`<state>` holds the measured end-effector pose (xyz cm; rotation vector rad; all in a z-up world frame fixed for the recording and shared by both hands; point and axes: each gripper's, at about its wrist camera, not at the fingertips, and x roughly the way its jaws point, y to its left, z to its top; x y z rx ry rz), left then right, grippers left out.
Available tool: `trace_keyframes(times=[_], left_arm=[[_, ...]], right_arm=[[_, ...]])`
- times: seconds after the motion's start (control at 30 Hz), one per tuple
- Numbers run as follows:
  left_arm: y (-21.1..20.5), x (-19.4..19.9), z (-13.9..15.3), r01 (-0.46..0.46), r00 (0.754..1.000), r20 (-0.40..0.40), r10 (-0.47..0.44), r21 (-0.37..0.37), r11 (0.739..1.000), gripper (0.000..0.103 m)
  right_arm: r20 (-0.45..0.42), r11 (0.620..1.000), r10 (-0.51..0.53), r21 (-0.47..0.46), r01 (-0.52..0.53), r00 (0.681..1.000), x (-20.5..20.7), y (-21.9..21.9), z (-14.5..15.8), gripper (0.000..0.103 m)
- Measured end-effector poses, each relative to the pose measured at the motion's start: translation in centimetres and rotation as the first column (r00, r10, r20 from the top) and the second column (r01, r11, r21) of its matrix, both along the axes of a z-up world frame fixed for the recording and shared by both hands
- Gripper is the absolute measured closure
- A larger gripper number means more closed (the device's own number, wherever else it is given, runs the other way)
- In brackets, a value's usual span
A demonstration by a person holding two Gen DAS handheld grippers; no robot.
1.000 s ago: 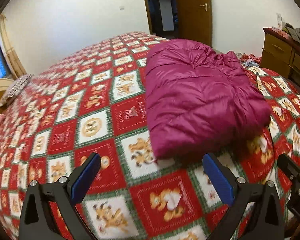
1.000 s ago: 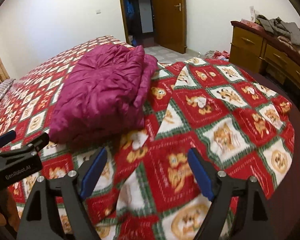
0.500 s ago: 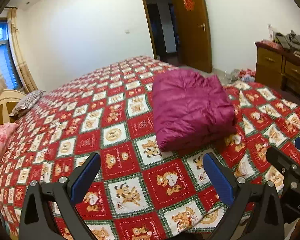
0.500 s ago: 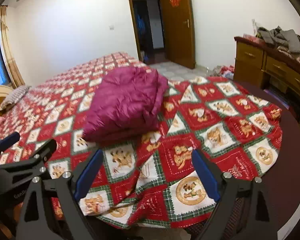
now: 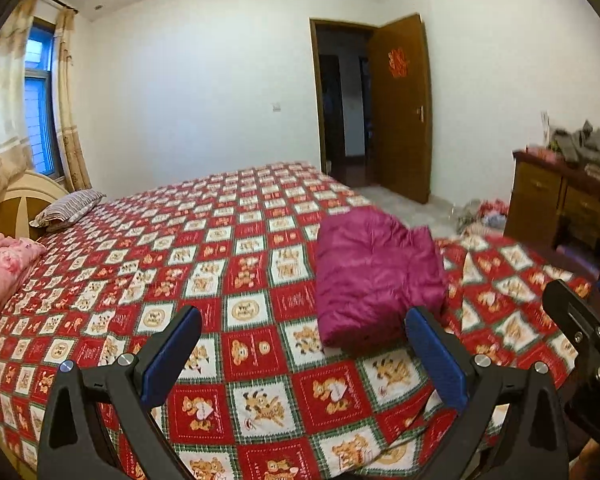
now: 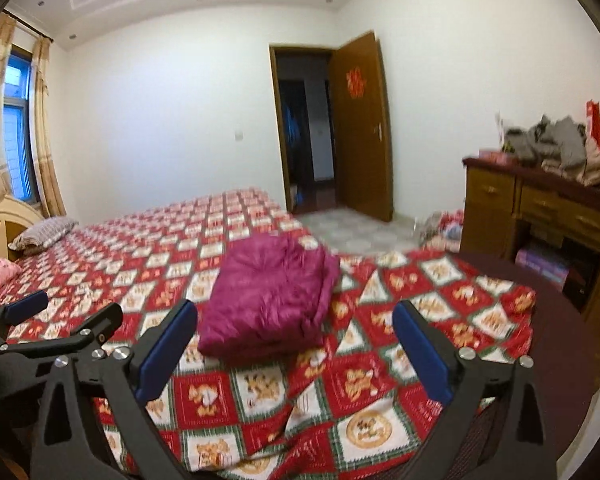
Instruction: Fold large clothes
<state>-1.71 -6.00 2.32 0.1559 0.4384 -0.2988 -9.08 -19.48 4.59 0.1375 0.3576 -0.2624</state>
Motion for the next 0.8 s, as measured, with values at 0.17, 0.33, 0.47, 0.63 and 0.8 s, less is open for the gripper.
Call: trace_keyframes(times=[0.17, 0.33, 0.47, 0.63, 0.8], left_arm=[[0.5, -1.7, 2.1, -0.004, 0.995, 0.099, 0.007, -0.033, 0.999, 0.001], [0.7, -2.4, 3.0, 0.008, 0.992, 0.124, -0.001, -0.05, 0.999, 0.001], [0.6, -2.4, 3.2, 0.008, 0.993, 0.119, -0.002, -0.05, 0.999, 0.001], [0.6, -2.6, 3.1, 0.009, 0.993, 0.117, -0.002, -0.051, 0.999, 0.001], [0.5, -2.8, 3.0, 0.013, 0.993, 0.118, -0.007, -0.048, 0.999, 0.001]], right_arm=[[0.088, 1.0, -0.012, -0.02, 0.014, 0.996, -1.2, 0.1, 1.4, 0.0], [0.113, 1.0, -0.021, -0.011, 0.022, 0.993, -1.4, -0.3, 1.7, 0.0], [0.112, 1.0, -0.022, -0.002, 0.022, 0.993, -1.3, -0.5, 1.6, 0.0], [0.115, 1.0, -0.022, -0.002, 0.023, 0.993, -1.5, -0.5, 1.6, 0.0], [0.112, 1.0, -0.022, -0.001, 0.023, 0.993, -1.6, -0.5, 1.6, 0.0]])
